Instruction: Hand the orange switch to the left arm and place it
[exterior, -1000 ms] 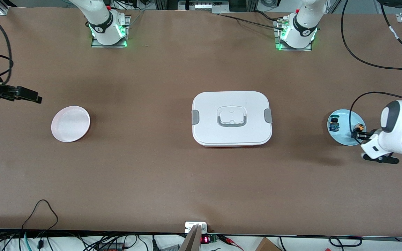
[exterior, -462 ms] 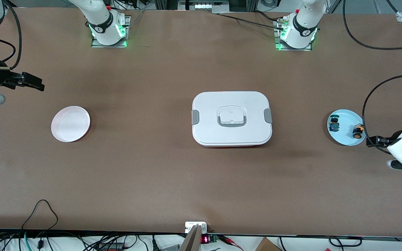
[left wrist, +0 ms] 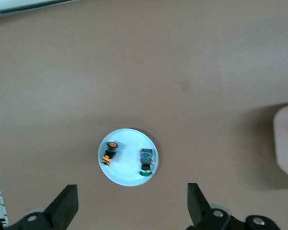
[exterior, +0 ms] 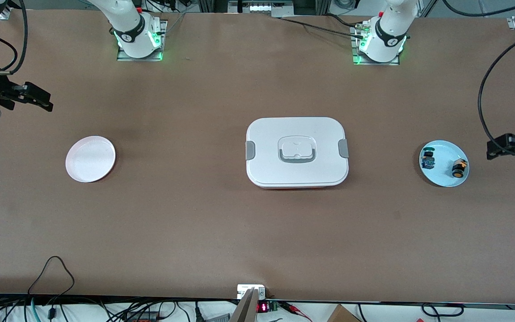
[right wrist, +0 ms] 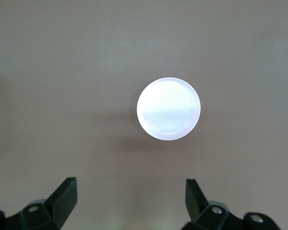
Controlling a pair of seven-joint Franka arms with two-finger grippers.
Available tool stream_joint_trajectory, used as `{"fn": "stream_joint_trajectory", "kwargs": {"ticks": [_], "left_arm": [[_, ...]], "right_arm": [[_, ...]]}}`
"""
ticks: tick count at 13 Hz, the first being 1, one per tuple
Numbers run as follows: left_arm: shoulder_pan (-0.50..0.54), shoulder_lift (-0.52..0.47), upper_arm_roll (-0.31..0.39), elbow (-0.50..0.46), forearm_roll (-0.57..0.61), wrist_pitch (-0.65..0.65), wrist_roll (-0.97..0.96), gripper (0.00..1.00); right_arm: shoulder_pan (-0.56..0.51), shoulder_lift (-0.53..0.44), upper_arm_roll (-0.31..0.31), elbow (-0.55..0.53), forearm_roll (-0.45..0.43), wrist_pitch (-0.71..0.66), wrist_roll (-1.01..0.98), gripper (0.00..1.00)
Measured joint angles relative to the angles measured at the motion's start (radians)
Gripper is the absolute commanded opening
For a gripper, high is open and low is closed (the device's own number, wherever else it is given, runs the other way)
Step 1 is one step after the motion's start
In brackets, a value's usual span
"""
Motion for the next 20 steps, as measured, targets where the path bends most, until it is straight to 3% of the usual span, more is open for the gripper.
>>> {"fn": "stream_joint_trajectory", "kwargs": {"ticks": [6,8,9,11,13,15,20], "left_arm": [[0.033,-0.063,0.000,0.000,-0.140,-0.039,0.001,1.00],[-0.020,-0.113,0.035,-0.015,-0.168,-0.055,-0.002,1.00],[-0.107,-0.143,0.126,-0.038,-0.201,-0.061,-0.006,1.00],[-0.316,-0.210,0.391,-0.120,-0.322,-0.057,-0.013,1.00],[-0.463,-0.277,0.601,-0.227,-0.381,-0.019,-0.007,1.00],[-0.525,-0.335,0.684,-0.306,-0.393,0.009,-0.006,1.00],[-0.535,-0.374,0.705,-0.338,-0.389,0.017,-0.008,1.00]], "right_arm": [[0.006,-0.003,0.009,0.023,0.000,0.009,-0.001,1.00],[0.006,-0.003,0.009,0.025,0.000,0.006,-0.003,1.00],[0.006,-0.003,0.009,0.026,0.000,-0.001,-0.013,1.00],[0.007,-0.003,0.011,0.032,0.000,-0.028,-0.044,1.00],[0.007,-0.003,0.010,0.036,0.000,-0.039,-0.053,1.00],[0.011,-0.003,0.011,0.037,0.000,-0.041,-0.057,1.00],[0.021,-0.003,0.011,0.037,0.000,-0.048,-0.057,1.00]]}}
